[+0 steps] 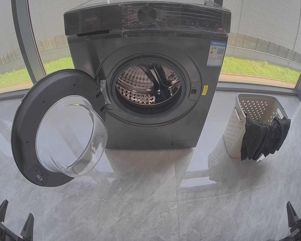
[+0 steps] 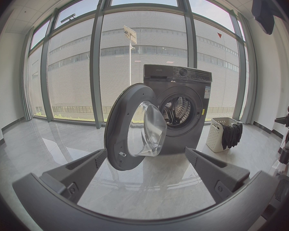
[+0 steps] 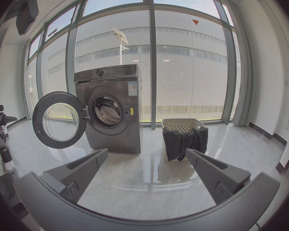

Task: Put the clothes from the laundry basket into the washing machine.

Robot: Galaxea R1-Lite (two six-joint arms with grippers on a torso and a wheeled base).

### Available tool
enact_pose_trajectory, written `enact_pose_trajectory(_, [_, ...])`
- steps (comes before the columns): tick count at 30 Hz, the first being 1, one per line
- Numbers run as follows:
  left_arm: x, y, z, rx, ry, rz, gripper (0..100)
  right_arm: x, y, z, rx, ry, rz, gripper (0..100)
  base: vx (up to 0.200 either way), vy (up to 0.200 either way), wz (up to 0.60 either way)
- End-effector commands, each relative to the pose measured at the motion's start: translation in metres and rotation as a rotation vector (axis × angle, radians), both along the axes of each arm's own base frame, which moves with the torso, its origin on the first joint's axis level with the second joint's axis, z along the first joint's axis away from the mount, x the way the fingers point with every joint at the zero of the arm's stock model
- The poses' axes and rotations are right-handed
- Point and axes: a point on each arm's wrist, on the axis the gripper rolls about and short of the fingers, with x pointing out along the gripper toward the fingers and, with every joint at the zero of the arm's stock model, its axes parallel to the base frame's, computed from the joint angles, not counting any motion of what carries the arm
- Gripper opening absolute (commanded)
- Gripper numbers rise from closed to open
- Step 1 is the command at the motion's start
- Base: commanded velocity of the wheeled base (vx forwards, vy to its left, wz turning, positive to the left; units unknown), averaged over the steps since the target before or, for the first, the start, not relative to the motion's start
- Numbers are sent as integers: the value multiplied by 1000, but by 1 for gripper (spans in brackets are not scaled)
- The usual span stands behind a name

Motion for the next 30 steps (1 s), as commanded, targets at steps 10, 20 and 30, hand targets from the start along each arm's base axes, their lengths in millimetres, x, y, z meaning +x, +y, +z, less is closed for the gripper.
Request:
enact_pose_trajectory(10, [0, 0, -5, -6, -1, 2, 100, 1, 0, -5, -1, 10, 1, 100, 100, 0, 0])
enact_pose_trajectory(20, [0, 0, -5, -8, -1, 2, 100, 1, 0, -5, -1, 10, 1, 100, 80, 0, 0])
enact_pose_trajectory(30, [0, 0, -5, -3, 2, 2, 100, 1, 0, -5, -1, 9, 1, 100, 0, -20, 0])
